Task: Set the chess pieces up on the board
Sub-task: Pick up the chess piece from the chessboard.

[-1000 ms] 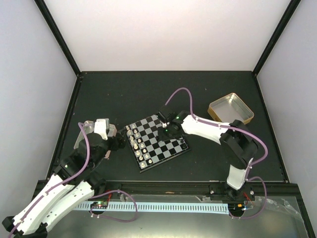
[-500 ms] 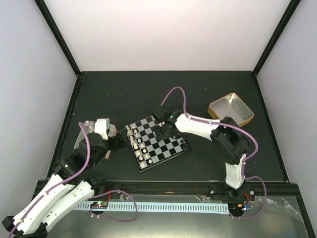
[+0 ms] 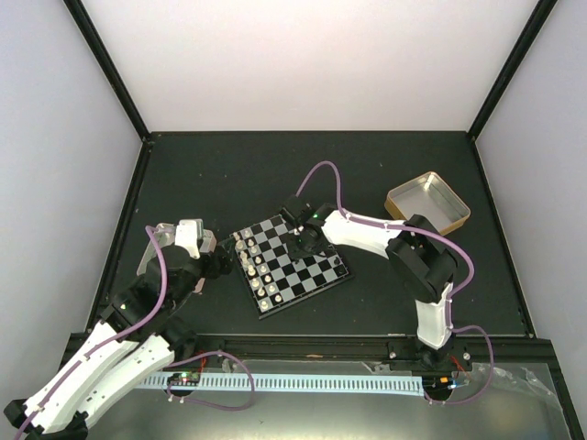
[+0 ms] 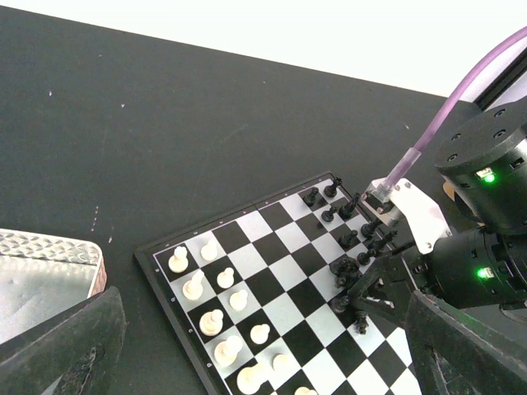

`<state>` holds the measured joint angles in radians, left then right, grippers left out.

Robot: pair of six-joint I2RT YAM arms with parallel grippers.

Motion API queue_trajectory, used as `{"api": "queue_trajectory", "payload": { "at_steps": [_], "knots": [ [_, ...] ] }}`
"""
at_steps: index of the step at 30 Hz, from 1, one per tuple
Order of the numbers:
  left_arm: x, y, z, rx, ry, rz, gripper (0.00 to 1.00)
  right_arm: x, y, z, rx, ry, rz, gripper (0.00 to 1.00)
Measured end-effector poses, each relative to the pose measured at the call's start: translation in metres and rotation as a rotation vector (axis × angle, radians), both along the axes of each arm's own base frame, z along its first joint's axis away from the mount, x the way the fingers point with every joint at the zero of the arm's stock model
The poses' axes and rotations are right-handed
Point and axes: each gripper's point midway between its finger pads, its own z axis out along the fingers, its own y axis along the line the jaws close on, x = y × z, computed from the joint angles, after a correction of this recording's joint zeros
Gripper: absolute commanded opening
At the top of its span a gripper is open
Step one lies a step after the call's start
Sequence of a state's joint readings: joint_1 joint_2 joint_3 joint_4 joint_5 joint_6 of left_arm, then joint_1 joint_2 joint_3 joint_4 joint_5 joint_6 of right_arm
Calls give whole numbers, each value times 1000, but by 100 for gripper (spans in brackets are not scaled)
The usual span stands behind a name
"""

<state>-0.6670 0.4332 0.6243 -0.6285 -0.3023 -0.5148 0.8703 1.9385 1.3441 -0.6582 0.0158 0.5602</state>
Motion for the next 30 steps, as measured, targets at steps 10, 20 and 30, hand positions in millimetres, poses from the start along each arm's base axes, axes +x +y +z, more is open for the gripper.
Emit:
{"api": "queue_trajectory", "payload": {
  "at_steps": [10,20,30],
  "knots": [
    [0,0,0,0,0,0,95,-3,2,0,-3,0,37,22],
    [0,0,0,0,0,0,95,-2,1,-5,-13,0,32,8],
    [-4,-6,9,-43,-31,-38,95,-15,-3,0,38,24,12,6]
  ]
}}
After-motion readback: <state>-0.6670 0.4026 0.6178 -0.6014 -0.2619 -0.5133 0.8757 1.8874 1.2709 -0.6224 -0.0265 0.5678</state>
